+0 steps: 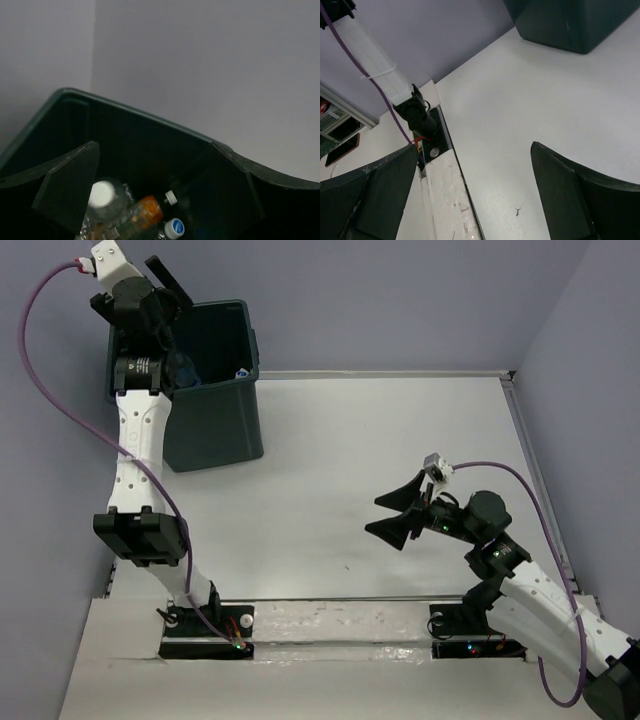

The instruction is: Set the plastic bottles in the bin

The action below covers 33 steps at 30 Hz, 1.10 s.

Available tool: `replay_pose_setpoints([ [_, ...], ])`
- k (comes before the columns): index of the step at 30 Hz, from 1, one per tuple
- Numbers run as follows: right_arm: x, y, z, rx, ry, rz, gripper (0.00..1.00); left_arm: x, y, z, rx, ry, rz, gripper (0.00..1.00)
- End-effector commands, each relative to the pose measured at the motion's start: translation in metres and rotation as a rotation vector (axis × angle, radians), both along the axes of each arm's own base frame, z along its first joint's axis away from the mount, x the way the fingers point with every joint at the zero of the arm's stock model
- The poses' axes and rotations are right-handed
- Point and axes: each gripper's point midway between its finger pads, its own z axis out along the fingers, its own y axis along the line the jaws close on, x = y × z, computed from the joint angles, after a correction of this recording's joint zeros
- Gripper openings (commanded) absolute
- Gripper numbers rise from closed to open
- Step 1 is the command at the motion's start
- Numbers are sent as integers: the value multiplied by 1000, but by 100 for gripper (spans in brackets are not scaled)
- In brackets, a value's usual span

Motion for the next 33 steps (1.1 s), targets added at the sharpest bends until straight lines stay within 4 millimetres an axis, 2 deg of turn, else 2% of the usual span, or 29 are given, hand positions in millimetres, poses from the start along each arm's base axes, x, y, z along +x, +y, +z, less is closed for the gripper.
replay_pose_setpoints([
  [1,5,-1,18,18,-42,-29,100,-66,-37,94,-24,-253,-177,99],
  [2,8,-1,24,27,-52,-46,100,-88,-47,112,-27,-306,-229,99],
  [3,8,-2,28,32,-61,-50,100,-112,-56,123,-30,-346,-269,99],
  [4,9,-3,32,36,-69,-57,100,-104,-64,112,-39,-329,-304,99],
  [5,9,-6,42,47,-90,-76,100,-136,-78,126,-48,-387,-379,99],
  [6,11,-9,47,35,-128,-94,100,-161,-84,123,-50,-423,-417,99],
  [7,16,-15,57,23,-139,-148,100,-175,-97,121,-46,-441,-488,99],
  [9,19,-26,81,39,-209,-214,100,-196,-117,107,-49,-441,-595,99],
  [10,15,-35,90,43,-237,-245,100,-192,-129,76,-79,-382,-653,99],
  [11,14,-41,100,62,-255,-274,100,-220,-135,78,-69,-423,-705,99],
  [13,14,-58,122,111,-274,-362,100,-242,-159,54,-55,-397,-851,99],
  [14,13,-72,131,138,-279,-432,100,-259,-172,30,-41,-372,-942,99],
  [15,11,-83,144,161,-302,-479,100,-268,-177,19,-36,-360,-980,99],
  [16,6,-95,155,181,-330,-518,100,-284,-184,-2,-25,-340,-1039,99],
  [19,10,-135,169,170,-372,-717,100,-307,-189,-29,-1,-328,-1092,99],
  [20,0,-154,188,213,-398,-775,100,-320,-187,-41,6,-331,-1094,99],
  [21,1,-170,190,211,-399,-853,100,-327,-186,-46,13,-337,-1091,99],
  [22,-3,-178,195,224,-406,-877,100,-328,-186,-59,8,-314,-1090,99],
  [23,-11,-190,203,253,-415,-910,100,-343,-183,-58,31,-348,-1081,99],
  [26,-14,-191,199,274,-396,-908,100,-355,-181,-77,39,-334,-1079,99],
  [28,-8,-183,186,269,-351,-885,100,-356,-182,-89,35,-311,-1087,99],
  [29,-2,-179,177,252,-330,-880,100,-355,-182,-91,36,-307,-1090,99],
  [33,4,-173,172,241,-302,-871,100,-353,-182,-91,52,-308,-1087,99],
])
